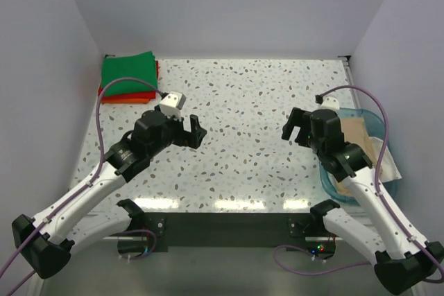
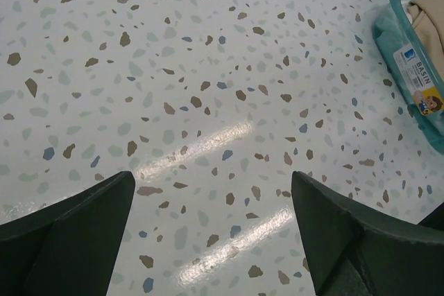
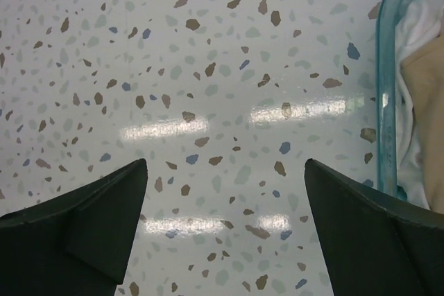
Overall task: Fold and stack the t-shirts
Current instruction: Grab the tshirt from the pile, then move the tshirt to the center of the board, then flatten the tshirt out
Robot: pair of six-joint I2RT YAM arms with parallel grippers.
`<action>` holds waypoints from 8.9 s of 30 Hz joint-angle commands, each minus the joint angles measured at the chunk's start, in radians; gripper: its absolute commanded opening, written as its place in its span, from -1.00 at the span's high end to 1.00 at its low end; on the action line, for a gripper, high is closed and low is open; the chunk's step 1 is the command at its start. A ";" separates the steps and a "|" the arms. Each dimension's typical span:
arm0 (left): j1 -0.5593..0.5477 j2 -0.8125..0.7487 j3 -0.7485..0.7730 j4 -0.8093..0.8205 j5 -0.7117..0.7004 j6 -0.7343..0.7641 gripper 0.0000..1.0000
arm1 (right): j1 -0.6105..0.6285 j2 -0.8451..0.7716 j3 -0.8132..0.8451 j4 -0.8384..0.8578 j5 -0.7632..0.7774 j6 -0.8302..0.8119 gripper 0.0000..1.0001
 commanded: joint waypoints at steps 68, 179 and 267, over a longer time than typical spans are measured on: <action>0.006 0.021 -0.030 0.010 0.045 0.025 -1.00 | -0.654 0.242 0.668 -0.037 -0.554 -0.064 1.00; 0.035 0.390 0.131 0.098 -0.236 -0.301 1.00 | 0.397 0.316 -0.022 0.293 -0.108 -0.077 1.00; 0.230 0.394 0.299 0.450 0.178 -0.240 0.79 | 0.146 0.612 0.988 -0.066 0.073 -0.444 1.00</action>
